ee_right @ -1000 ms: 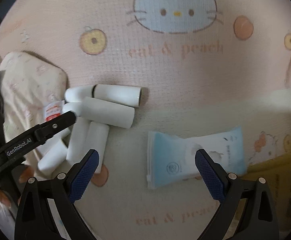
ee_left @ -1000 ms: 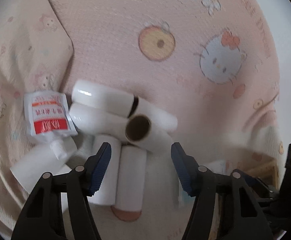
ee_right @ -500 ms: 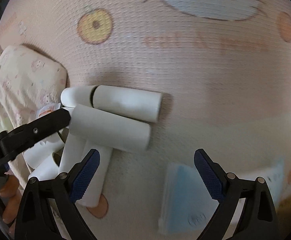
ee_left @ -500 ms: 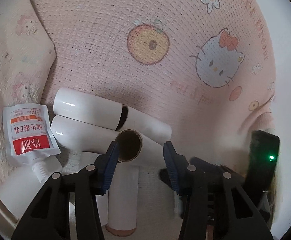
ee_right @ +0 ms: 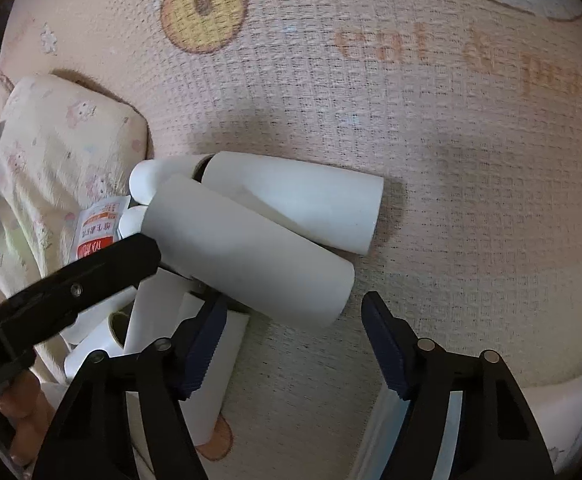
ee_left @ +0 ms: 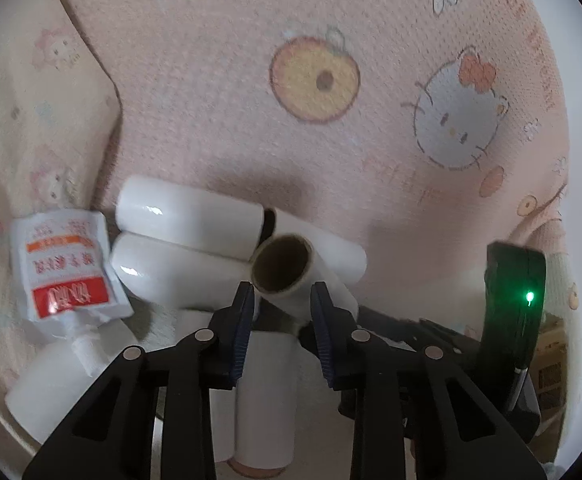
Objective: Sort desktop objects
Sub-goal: 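Move the left tool to a white cardboard tube and close on it, then lift the white tube with the left tool and pull it clear of the pile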
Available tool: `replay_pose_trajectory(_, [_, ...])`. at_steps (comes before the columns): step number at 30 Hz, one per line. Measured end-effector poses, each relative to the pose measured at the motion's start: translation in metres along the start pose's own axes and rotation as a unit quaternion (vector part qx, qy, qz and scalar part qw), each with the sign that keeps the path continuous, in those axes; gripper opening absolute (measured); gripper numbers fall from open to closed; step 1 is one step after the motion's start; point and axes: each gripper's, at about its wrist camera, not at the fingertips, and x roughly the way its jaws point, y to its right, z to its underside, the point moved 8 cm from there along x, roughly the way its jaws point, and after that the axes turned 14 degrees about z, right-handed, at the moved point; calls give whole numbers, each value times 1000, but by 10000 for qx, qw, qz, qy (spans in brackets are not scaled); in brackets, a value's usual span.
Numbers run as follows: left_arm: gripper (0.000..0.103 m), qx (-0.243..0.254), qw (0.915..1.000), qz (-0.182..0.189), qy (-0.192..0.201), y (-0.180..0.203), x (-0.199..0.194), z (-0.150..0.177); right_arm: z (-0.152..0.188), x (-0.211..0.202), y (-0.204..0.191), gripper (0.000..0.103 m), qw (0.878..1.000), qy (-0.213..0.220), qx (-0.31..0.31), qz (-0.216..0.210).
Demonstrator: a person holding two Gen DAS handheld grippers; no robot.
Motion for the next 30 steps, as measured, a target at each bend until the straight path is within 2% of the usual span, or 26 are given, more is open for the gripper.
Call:
replay_pose_trajectory(3, [32, 136, 9993, 286, 185, 8, -6, -8, 2, -2, 0, 68, 10000, -4, -60, 59])
replay_pose_trajectory(5, [32, 175, 9992, 336, 112, 11, -2, -8, 2, 0, 0, 68, 10000, -40, -35, 36])
replay_pose_trajectory(7, [32, 212, 9995, 234, -47, 10, 4, -6, 3, -1, 2, 68, 10000, -38, 10, -4])
replay_pose_trajectory(10, [32, 342, 9987, 332, -179, 16, 8, -3, 4, -2, 3, 68, 10000, -35, 46, -34])
replay_pose_trajectory(13, [32, 359, 9984, 364, -242, 16, 9, -1, 5, -3, 4, 61, 9999, -41, 106, -115])
replay_pose_trajectory(16, [32, 285, 9970, 598, -394, 16, 8, 3, 7, -4, 4, 55, 9992, -109, 250, -276])
replay_pose_trajectory(17, [32, 322, 9972, 541, -413, 16, 8, 4, 8, -5, 4, 55, 9992, -114, 256, -296])
replay_pose_trajectory(24, [32, 887, 9941, 229, -581, 30, 2, 25, 19, -34, 3, 54, 9996, 108, -178, 191])
replay_pose_trajectory(30, [32, 1039, 9898, 376, -900, 51, -3, 59, 39, -61, 8, 54, 9981, 147, -252, 539])
